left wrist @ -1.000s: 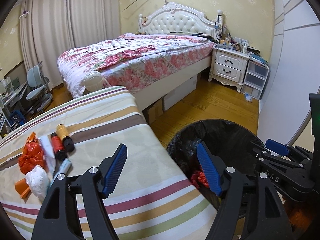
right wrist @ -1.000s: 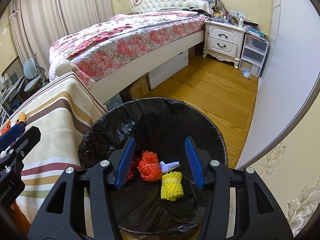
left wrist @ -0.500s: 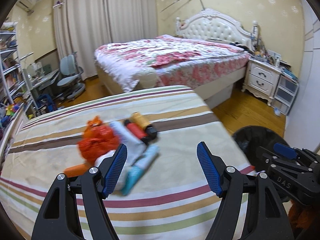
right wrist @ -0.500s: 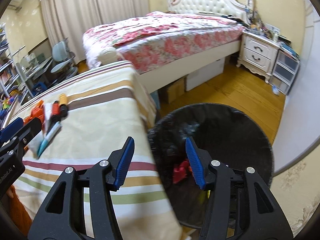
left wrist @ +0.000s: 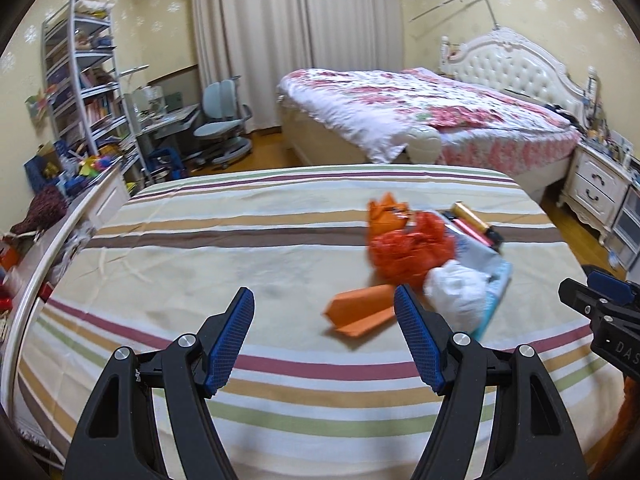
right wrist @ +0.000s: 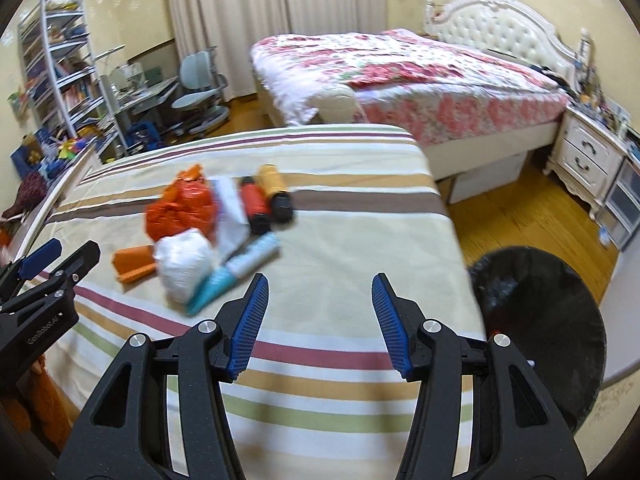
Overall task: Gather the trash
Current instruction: 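Return to the bed and grasp the white plastic bag with the right tool, then grasp the orange foam piece with the left tool while the right tool holds the white bag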
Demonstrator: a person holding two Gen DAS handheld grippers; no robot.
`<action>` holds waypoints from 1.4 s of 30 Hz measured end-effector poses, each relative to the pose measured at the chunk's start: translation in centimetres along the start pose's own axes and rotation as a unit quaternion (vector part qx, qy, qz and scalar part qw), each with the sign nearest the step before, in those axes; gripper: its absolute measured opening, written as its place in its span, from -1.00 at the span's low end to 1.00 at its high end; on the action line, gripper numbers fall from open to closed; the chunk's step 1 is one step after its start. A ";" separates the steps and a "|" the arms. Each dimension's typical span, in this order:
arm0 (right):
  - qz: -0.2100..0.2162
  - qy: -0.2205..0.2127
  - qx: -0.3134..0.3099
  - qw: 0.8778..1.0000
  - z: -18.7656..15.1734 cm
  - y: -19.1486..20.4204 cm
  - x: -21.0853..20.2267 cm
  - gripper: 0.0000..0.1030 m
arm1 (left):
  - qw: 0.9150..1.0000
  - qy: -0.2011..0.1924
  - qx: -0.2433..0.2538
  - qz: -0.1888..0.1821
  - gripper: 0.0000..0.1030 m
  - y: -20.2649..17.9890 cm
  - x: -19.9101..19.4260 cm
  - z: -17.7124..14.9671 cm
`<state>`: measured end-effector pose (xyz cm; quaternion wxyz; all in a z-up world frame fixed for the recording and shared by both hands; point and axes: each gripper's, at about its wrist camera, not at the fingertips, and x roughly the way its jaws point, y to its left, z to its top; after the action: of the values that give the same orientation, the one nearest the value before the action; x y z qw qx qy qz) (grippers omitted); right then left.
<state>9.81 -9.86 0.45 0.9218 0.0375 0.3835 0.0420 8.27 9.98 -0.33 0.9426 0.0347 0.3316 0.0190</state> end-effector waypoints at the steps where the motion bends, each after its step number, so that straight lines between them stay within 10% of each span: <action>1: 0.007 -0.001 -0.006 1.000 0.2 0.9 0.0 0.18 | 1.000 0.000 -0.005 0.004 0.37 0.6 0.0 -0.1; 14: 0.033 0.021 -0.072 0.997 0.6 8.4 3.1 0.19 | 0.999 0.007 -0.044 0.030 0.40 6.0 0.4 -1.3; 18: 0.030 0.041 -0.080 0.996 0.2 8.9 4.4 -0.21 | 0.998 0.011 -0.047 0.028 0.40 6.4 0.6 -1.6; 42: -0.027 0.007 -0.029 0.999 -0.8 1.1 0.4 -0.37 | 0.998 0.047 -0.008 -0.046 0.46 -0.8 3.4 -0.5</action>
<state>9.53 -8.70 -0.28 0.9207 -0.0001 0.3892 0.0291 10.60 9.37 -2.87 0.9259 0.0106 0.3770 -0.0202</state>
